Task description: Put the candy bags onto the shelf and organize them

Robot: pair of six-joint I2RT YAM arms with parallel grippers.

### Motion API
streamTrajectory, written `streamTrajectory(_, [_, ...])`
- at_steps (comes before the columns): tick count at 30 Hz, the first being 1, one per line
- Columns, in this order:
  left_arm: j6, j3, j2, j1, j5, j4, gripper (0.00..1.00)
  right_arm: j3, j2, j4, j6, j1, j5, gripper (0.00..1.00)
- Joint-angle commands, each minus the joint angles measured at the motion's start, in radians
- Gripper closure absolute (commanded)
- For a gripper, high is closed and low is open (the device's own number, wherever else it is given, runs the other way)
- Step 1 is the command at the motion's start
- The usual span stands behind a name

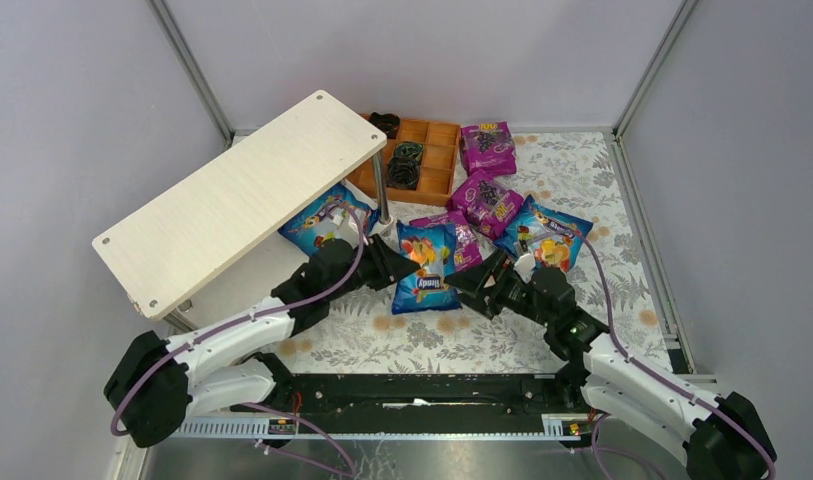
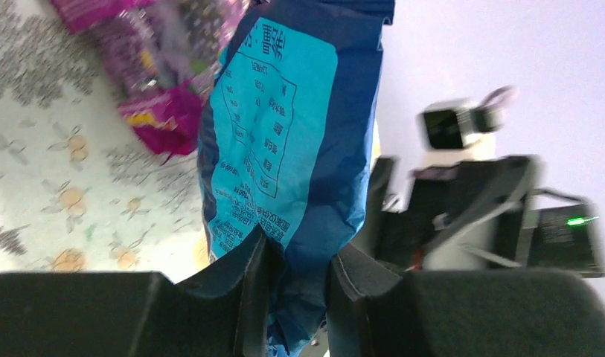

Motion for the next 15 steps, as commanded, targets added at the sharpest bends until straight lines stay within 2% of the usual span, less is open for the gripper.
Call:
streamTrajectory(1, [-0.117,0.166,-0.028,0.018,0.015,0.217,1.0,-0.081,-0.023,0.254,0.217,0.004,-0.022,0.0])
streamTrajectory(3, [-0.158,0.187,-0.012,0.025,0.016,0.252,1.0,-0.106,-0.011,0.323,0.283,0.005,-0.028,0.0])
streamTrajectory(7, [-0.288,0.194,0.047,0.034,0.029,0.427,1.0,-0.172,0.056,0.553,0.401,0.014,0.001,0.0])
streamTrajectory(10, [-0.391,0.178,0.115,0.037,0.058,0.604,1.0,-0.199,0.091,0.695,0.443,0.025,0.091,0.0])
streamTrajectory(12, [-0.46,0.145,0.161,0.035,0.063,0.765,1.0,-0.222,0.093,0.795,0.454,0.041,0.204,0.0])
streamTrajectory(15, [-0.538,0.119,0.22,0.036,0.054,0.95,1.0,-0.2,0.1,0.818,0.458,0.042,0.268,0.0])
